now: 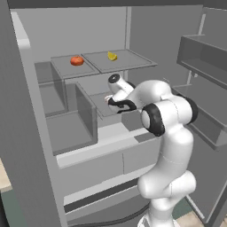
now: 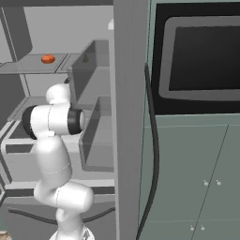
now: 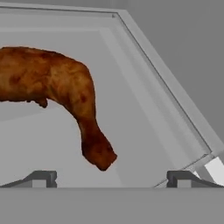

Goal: Gather the lemon wedge and squash from the fridge and place them on a tray on the dining counter. Then gather the chicken drumstick and steak from the fridge and place them on the other tray.

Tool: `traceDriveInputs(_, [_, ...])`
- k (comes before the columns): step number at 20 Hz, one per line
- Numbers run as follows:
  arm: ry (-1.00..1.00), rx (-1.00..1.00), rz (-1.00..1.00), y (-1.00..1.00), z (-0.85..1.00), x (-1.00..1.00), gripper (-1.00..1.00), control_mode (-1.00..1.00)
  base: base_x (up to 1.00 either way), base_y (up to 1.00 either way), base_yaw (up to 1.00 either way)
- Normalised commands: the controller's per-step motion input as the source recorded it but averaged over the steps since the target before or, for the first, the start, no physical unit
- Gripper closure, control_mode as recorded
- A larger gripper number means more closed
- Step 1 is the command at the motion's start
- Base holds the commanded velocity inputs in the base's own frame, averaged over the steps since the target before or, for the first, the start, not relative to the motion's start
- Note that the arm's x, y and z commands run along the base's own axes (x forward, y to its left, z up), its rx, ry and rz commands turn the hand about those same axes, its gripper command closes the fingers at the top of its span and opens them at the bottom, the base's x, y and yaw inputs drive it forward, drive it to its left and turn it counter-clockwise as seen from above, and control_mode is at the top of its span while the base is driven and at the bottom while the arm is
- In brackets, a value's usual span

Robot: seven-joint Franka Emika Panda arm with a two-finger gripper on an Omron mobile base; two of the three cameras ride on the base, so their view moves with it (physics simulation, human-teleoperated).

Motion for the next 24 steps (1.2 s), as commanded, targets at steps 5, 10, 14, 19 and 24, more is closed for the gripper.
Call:
traceDriveInputs(5, [0.00,0.00,0.00,0.00,-0.16,0.42,-1.00,-1.00,0.00,0.00,0.00])
traceDriveInputs(10, [0.00,0.00,0.00,0.00,-0.12,0.34,-1.00,-1.00,0.00,0.00,0.00])
traceDriveInputs(14, [0.00,-0.03,0.00,0.04,-0.23,0.25,1.00,-1.00,0.00,0.00,0.00])
traceDriveInputs(19, [-0.01,-0.09,0.00,0.06,-0.30,-0.14,1.00,-1.00,0.00,0.00,0.00])
traceDriveInputs(24, [0.00,-0.01,-0.01,0.00,-0.27,-0.37,1.00,-1.00,0.00,0.00,0.00])
